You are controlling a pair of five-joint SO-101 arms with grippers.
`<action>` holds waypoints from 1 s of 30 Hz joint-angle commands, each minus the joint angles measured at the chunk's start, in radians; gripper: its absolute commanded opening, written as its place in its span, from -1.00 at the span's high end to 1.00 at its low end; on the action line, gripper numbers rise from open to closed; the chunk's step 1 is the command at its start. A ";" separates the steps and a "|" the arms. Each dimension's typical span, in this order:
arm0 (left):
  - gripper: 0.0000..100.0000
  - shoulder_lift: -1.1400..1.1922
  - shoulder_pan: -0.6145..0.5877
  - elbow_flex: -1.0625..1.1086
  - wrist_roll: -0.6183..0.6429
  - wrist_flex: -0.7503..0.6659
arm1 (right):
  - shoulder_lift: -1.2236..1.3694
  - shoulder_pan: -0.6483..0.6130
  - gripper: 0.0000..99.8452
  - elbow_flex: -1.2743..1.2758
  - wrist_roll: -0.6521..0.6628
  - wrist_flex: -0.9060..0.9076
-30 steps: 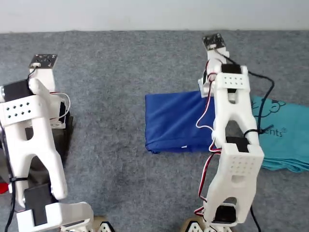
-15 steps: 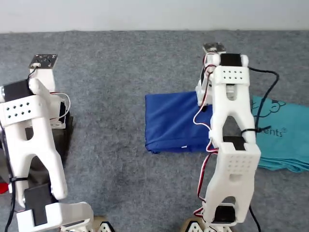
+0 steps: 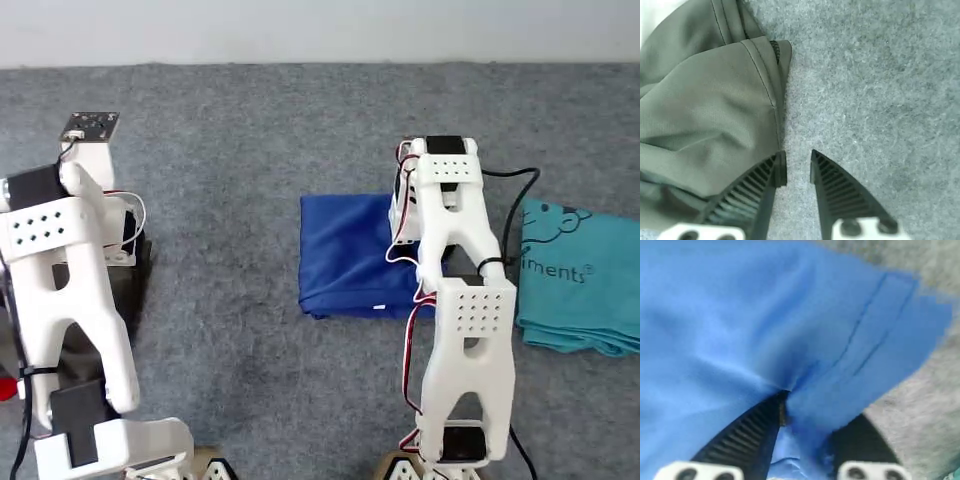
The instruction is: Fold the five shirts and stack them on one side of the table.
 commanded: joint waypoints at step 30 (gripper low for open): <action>0.82 -0.043 0.107 -0.007 -0.008 0.000 | -0.067 0.041 0.60 -0.338 1.000 -0.263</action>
